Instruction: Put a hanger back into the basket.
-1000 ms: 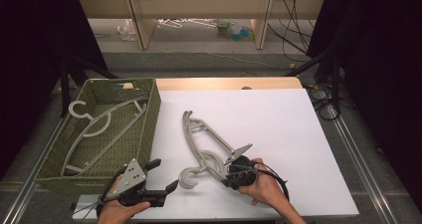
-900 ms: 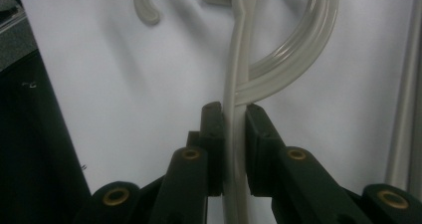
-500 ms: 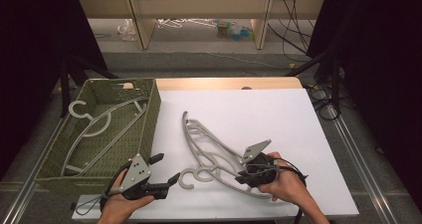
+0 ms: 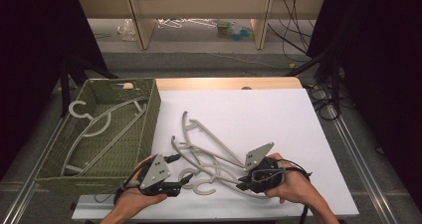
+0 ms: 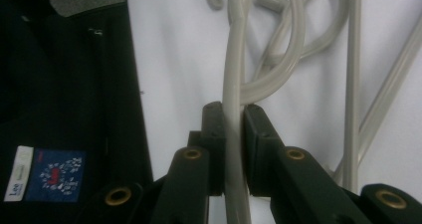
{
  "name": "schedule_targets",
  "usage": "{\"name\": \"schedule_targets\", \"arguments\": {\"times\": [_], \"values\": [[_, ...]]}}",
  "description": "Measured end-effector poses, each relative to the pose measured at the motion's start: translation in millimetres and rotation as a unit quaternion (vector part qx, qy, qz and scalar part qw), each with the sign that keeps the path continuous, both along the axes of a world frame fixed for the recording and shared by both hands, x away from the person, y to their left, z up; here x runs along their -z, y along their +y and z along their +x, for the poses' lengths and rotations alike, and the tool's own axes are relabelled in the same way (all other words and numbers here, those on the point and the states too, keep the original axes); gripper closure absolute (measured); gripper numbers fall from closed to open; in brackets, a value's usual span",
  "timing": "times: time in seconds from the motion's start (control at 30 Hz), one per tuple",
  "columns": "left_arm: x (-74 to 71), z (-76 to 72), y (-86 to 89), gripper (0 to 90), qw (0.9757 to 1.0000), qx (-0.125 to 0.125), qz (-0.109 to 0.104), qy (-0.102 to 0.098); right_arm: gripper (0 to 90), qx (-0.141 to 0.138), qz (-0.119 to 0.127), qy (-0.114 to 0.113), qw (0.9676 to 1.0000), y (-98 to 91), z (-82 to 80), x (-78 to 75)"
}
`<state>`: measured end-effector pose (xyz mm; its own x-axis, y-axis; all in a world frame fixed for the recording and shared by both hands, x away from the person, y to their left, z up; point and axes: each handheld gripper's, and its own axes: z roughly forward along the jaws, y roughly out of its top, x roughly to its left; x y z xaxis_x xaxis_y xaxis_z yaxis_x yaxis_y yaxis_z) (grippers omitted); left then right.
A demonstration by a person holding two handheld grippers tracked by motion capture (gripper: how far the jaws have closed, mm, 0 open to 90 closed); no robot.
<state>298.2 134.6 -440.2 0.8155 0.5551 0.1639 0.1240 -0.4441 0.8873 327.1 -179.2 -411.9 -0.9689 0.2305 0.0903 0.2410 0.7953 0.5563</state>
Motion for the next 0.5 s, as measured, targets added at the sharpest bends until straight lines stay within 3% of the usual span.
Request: {"name": "schedule_targets", "arguments": {"times": [0.07, 0.17, 0.23, 0.43, 0.5], "values": [[1.7, 1.7, -6.6, 34.0, 0.9999, 0.009, 0.01, -0.002, 81.8, -0.009, 0.002, 0.001, 1.0, 0.2, -1.9, -1.9], [5.2, 2.2, -14.8, 35.8, 0.9978, 0.057, 0.032, 0.015, 81.8, -0.02, 0.002, 0.0, 0.9998, 0.2, -3.3, -3.1], [7.4, 1.6, -18.9, 36.9, 0.9966, 0.066, 0.048, 0.009, 81.8, -0.027, 0.003, 0.005, 0.9996, -0.2, -4.2, -3.4], [10.4, 4.0, -31.0, 43.3, 0.9899, 0.116, 0.082, -0.007, 81.8, -0.05, 0.002, 0.01, 0.9987, 3.0, -6.7, -5.8], [12.4, 7.4, -35.0, 47.7, 0.9872, 0.128, 0.095, -0.002, 81.8, -0.053, 0.004, 0.008, 0.9986, 4.5, -7.7, -5.6]]}}
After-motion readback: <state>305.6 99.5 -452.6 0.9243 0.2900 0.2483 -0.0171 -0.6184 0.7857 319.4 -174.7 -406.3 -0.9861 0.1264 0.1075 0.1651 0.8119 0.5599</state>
